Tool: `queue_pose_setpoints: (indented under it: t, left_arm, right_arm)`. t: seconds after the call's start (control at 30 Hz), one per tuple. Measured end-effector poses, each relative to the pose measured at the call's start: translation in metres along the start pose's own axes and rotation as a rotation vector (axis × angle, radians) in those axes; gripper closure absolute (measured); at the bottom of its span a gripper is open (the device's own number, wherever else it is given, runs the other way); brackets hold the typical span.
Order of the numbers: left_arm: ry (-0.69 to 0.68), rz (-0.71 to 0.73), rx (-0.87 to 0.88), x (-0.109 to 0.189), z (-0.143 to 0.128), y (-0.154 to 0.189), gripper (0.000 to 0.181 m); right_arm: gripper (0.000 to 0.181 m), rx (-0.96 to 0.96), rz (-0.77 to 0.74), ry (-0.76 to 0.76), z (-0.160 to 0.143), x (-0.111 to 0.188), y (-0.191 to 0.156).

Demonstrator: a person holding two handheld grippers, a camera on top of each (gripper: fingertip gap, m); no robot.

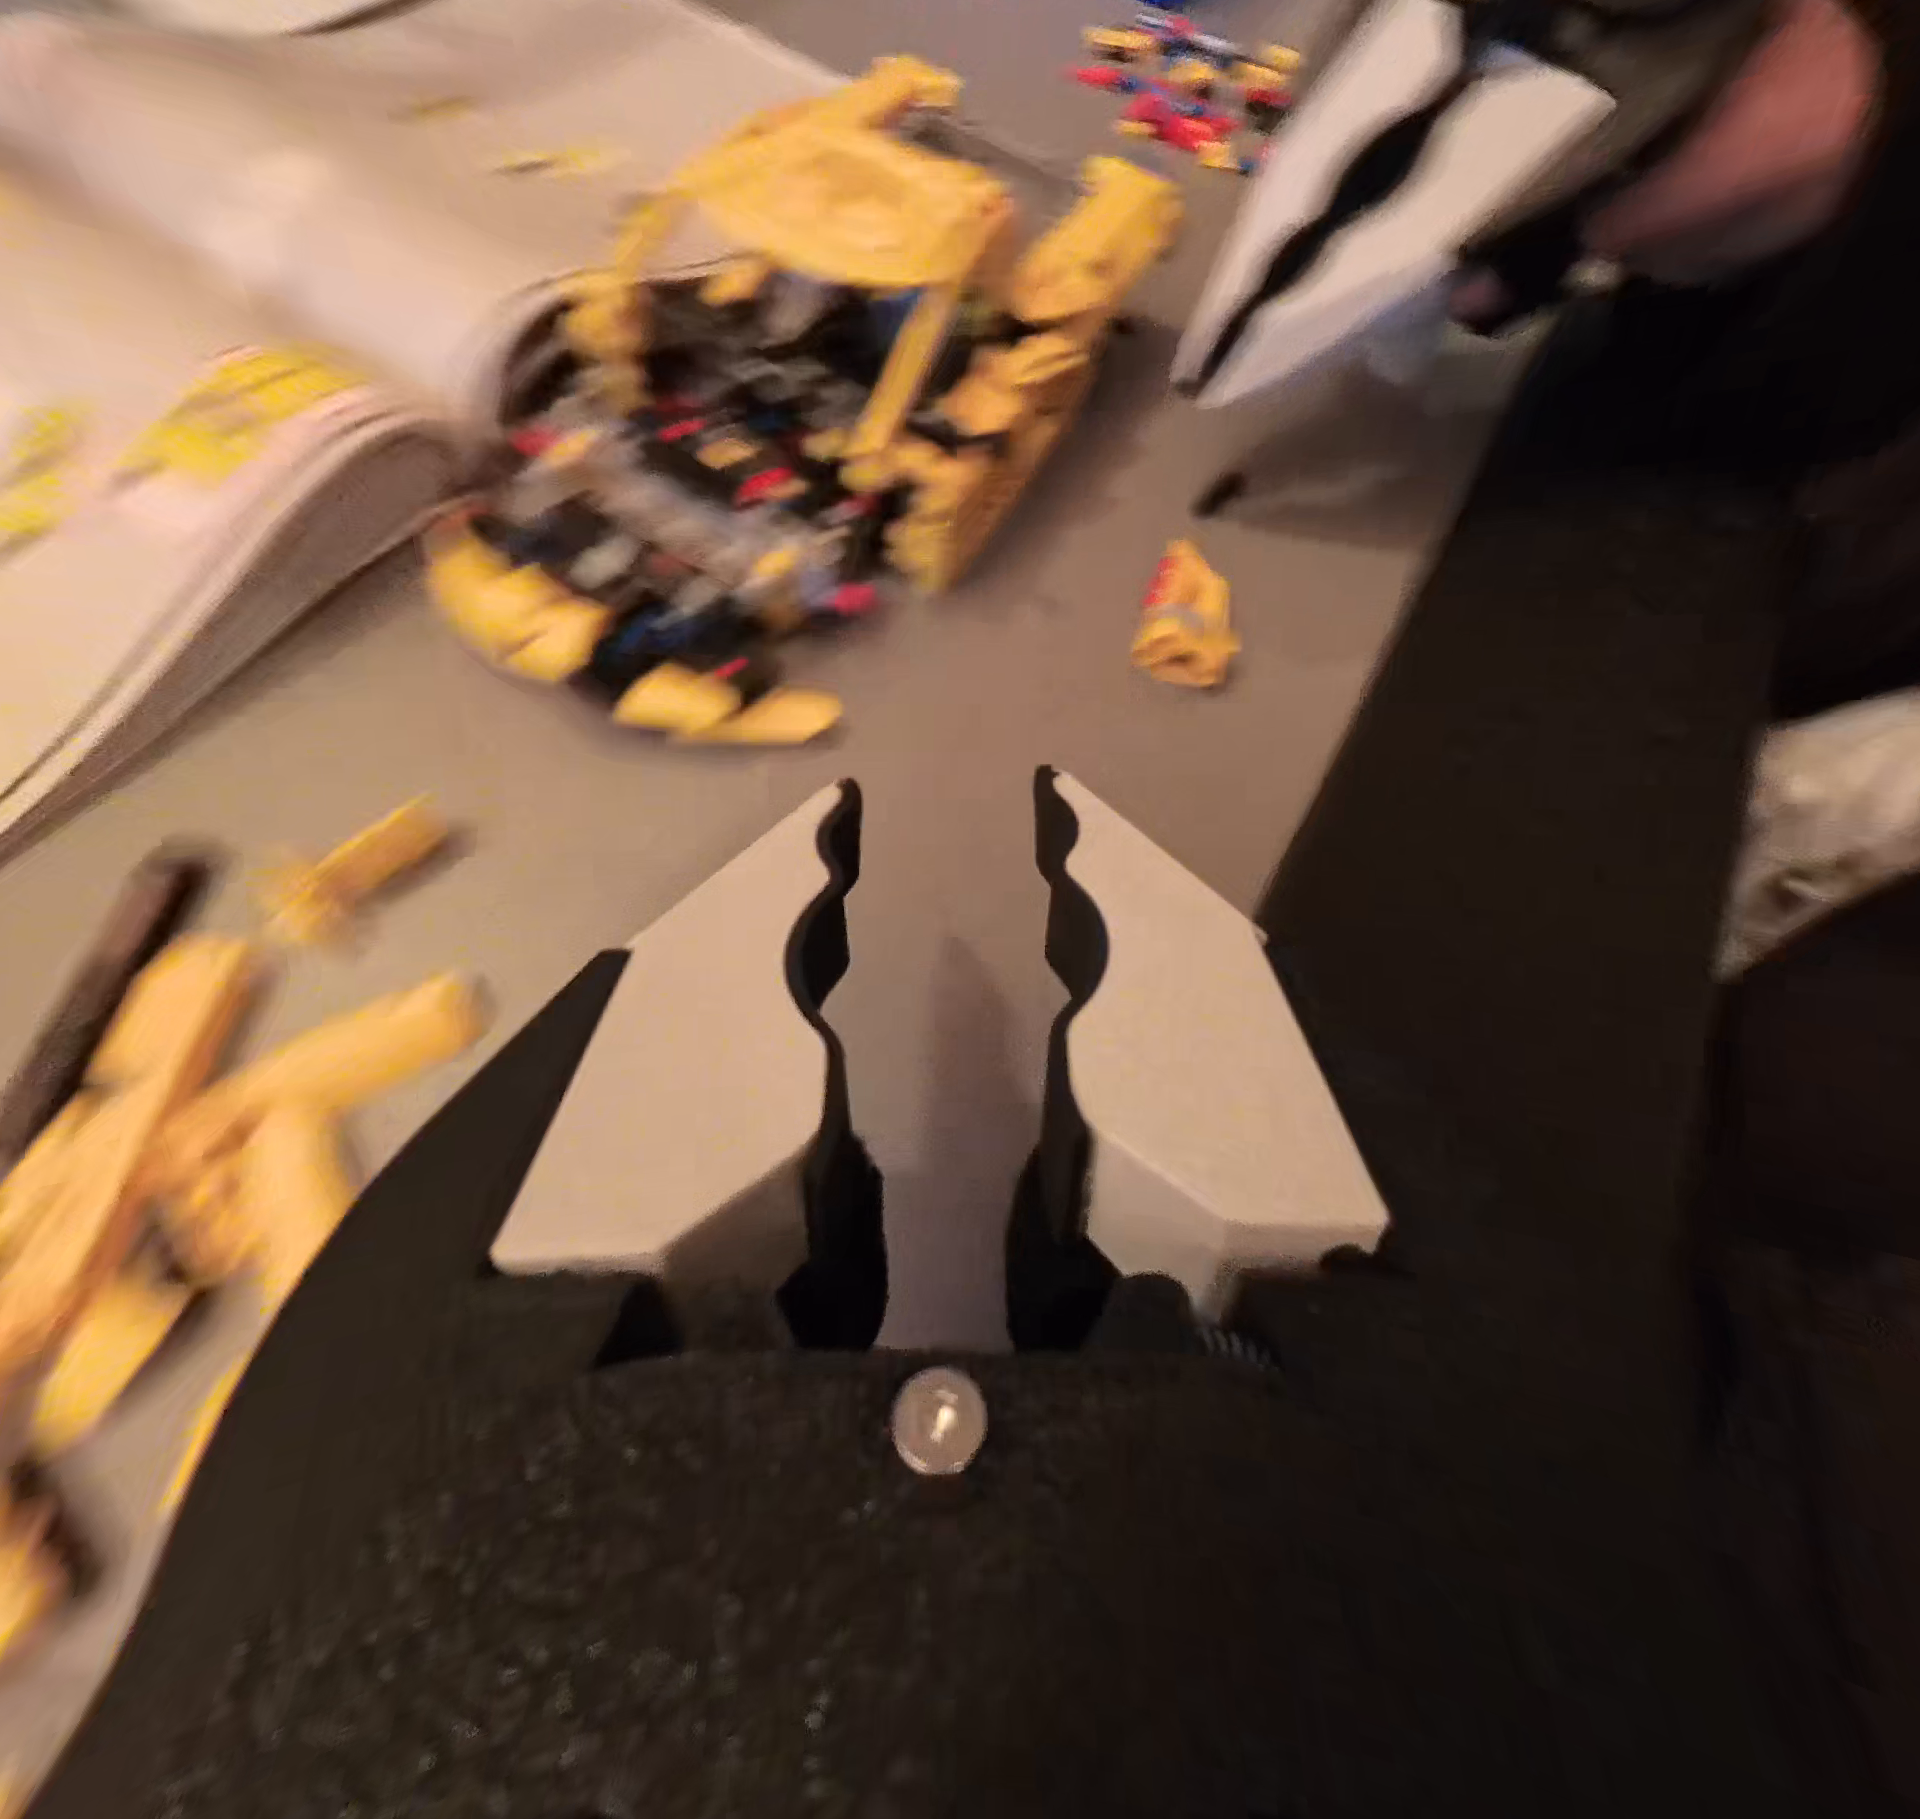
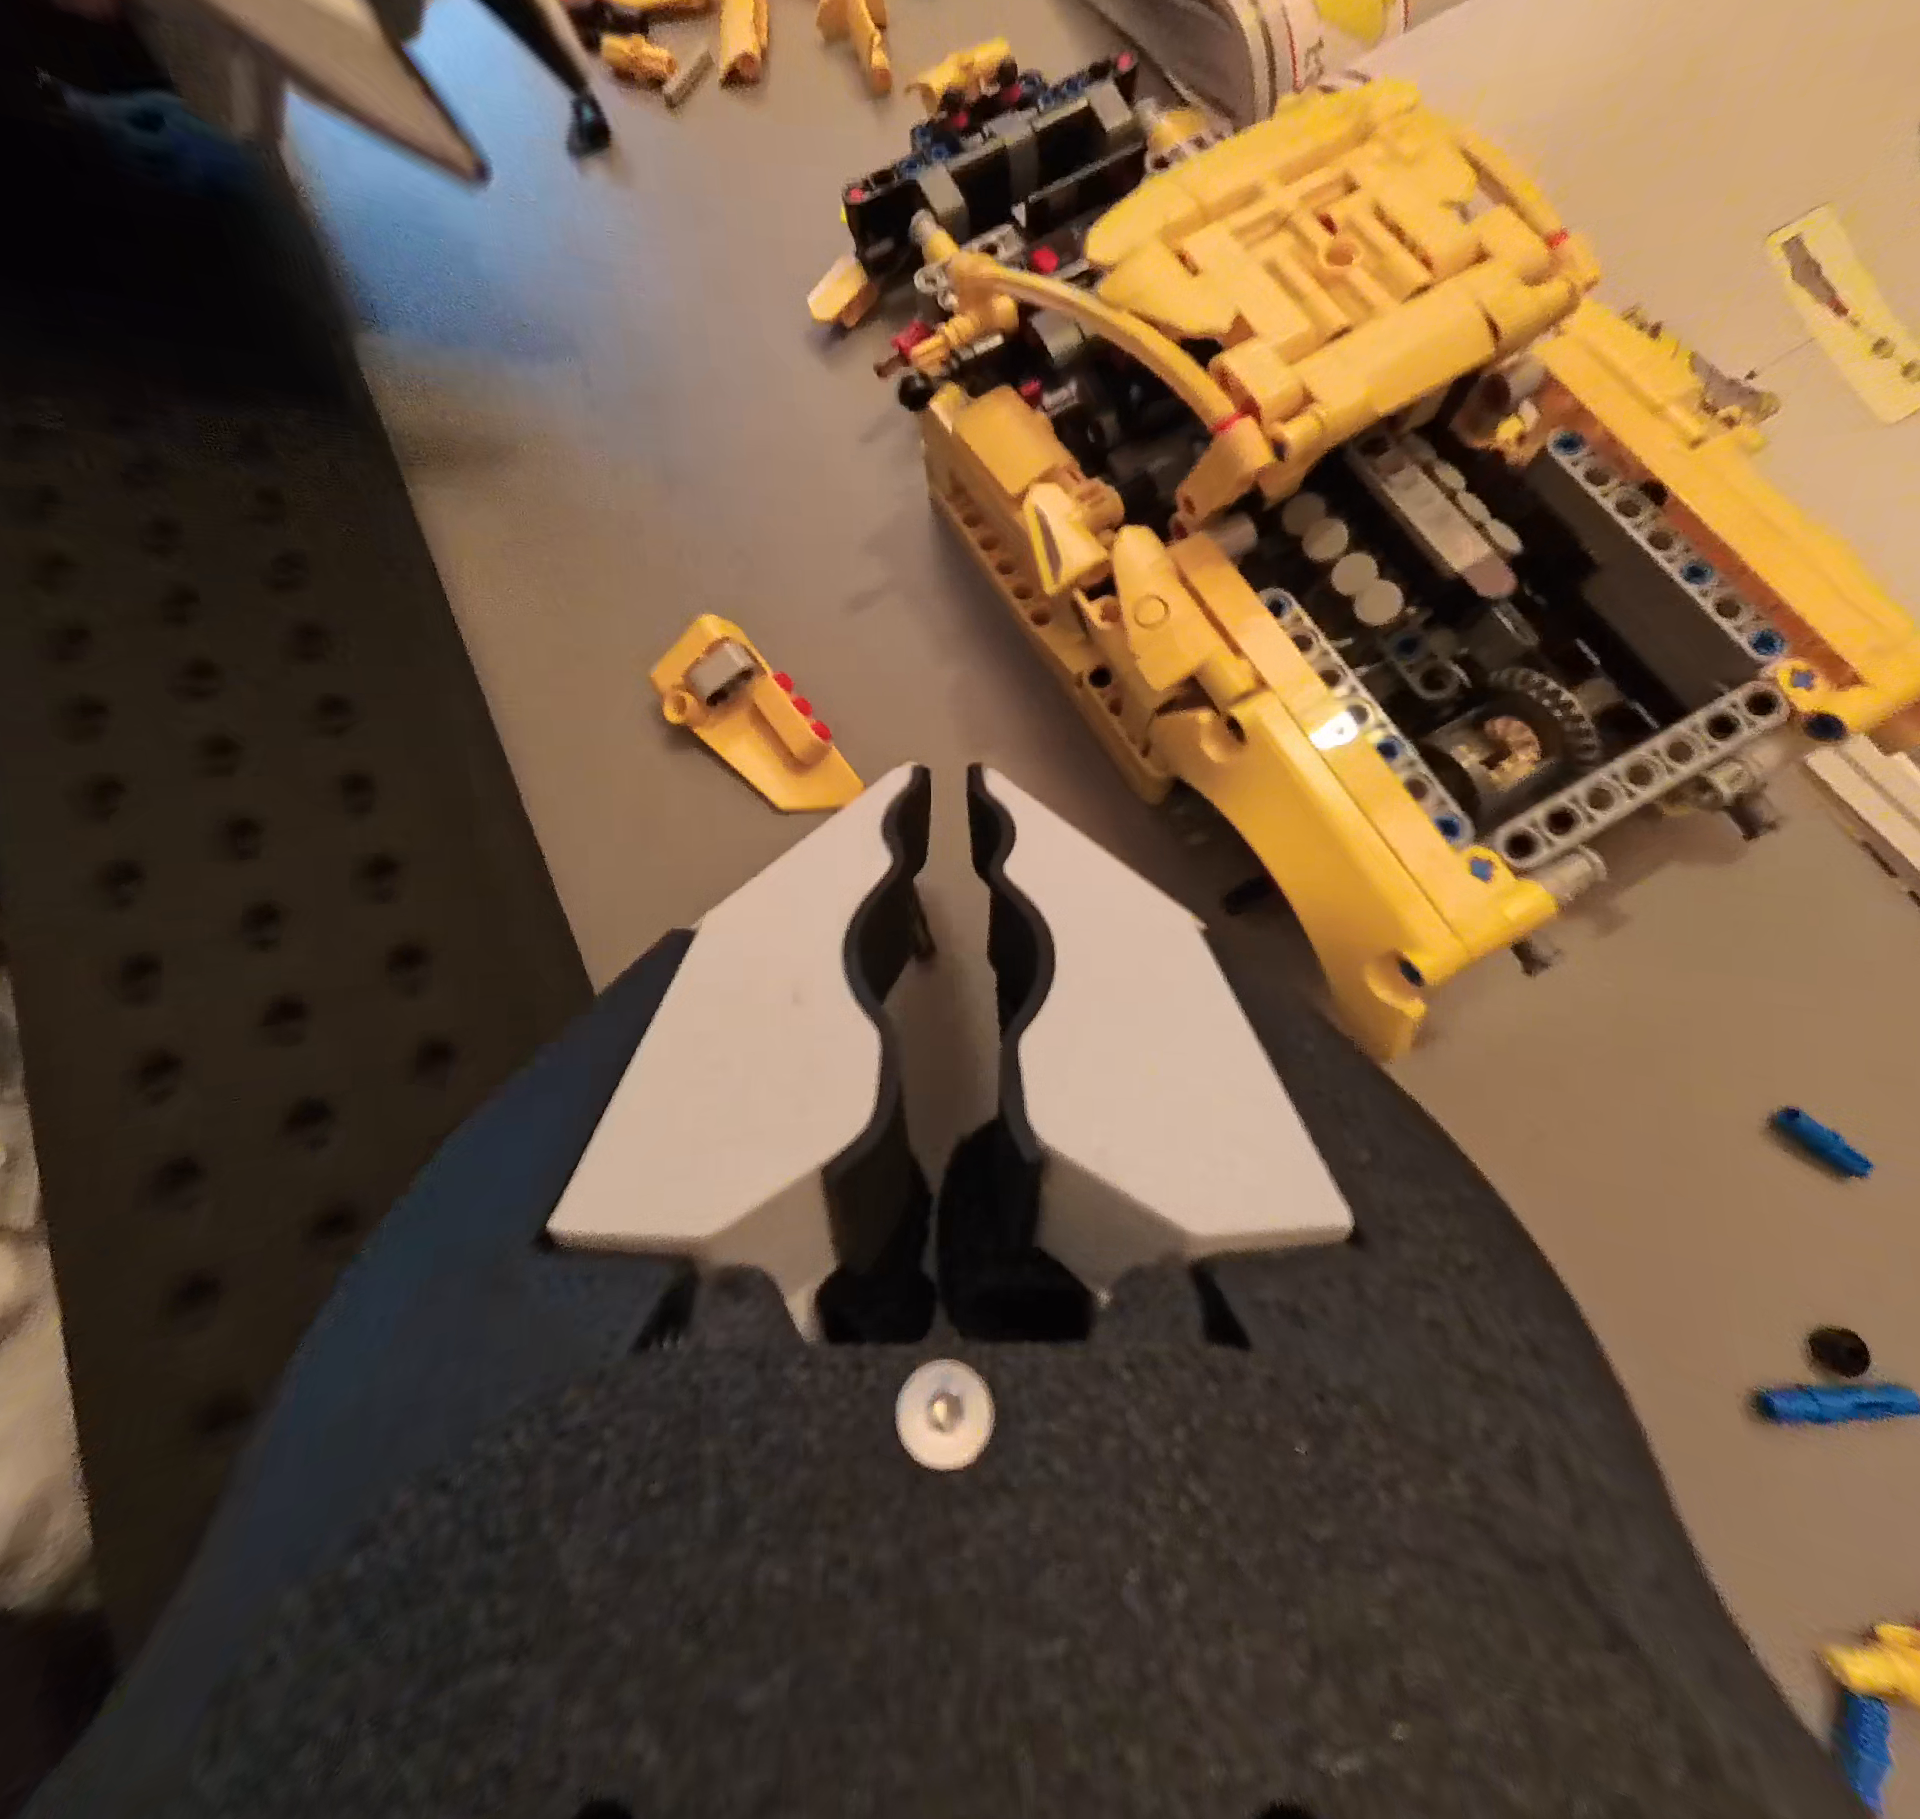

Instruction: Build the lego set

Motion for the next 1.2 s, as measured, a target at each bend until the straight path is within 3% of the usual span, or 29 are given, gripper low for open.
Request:
queue_pose_setpoints:
  t: [0.1, 0.17, 0.23, 0.43, 0.53, 0.7, 0.77, 0.9, 1.0, 1.1, 1.2]
  left_arm:
    - [-0.062, 0.323, 0.169, 0.048, -0.036, -0.031, 0.149]
    - [-0.096, 0.441, 0.226, 0.067, -0.058, -0.045, 0.149]
    - [-0.122, 0.446, 0.244, 0.072, -0.067, -0.052, 0.149]
    - [-0.300, 0.433, 0.078, 0.062, -0.074, -0.055, 0.156]
    - [-0.323, 0.435, 0.025, 0.059, -0.072, -0.053, 0.166]
    - [-0.326, 0.440, 0.017, 0.062, -0.065, -0.054, 0.167]
    - [-0.271, 0.471, 0.000, 0.069, -0.051, -0.055, 0.181]
    - [-0.094, 0.493, -0.065, 0.072, -0.003, -0.063, 0.181]
    - [-0.094, 0.491, -0.141, 0.068, 0.020, -0.069, 0.181]
    - [-0.046, 0.447, -0.137, 0.073, 0.026, -0.069, 0.181]
    - [-0.141, 0.549, -0.107, 0.094, 0.014, -0.076, 0.181]
  right_arm:
    - [0.175, 0.005, 0.018, 0.064, 0.004, -0.010, -0.011]
    - [0.175, -0.008, 0.059, 0.091, 0.010, -0.017, -0.016]
    - [0.175, -0.014, 0.086, 0.093, 0.016, -0.022, -0.019]
    - [0.175, 0.015, 0.059, 0.078, 0.017, -0.019, -0.025]
    - [0.176, -0.010, 0.056, 0.082, 0.014, -0.016, -0.024]
    - [0.177, -0.032, 0.075, 0.127, 0.022, -0.011, -0.023]
    - [0.176, -0.030, 0.092, 0.149, 0.031, -0.008, -0.023]
    - [0.171, -0.013, 0.167, 0.203, 0.062, -0.006, -0.018]
    - [0.171, 0.042, 0.194, 0.237, 0.087, -0.006, -0.012]
    - [0.172, 0.070, 0.209, 0.253, 0.100, -0.009, -0.010]
    - [0.172, 0.063, 0.253, 0.250, 0.100, -0.020, -0.013]
Point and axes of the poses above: each gripper's, where its closed fingertips meet, x back along the fingers, z out of its top, y = z × x across the jaws, the point moved 10 cm from there along x, back along the fingers, and after that the axes turned 10 degrees about -x, right-handed, at the moved point
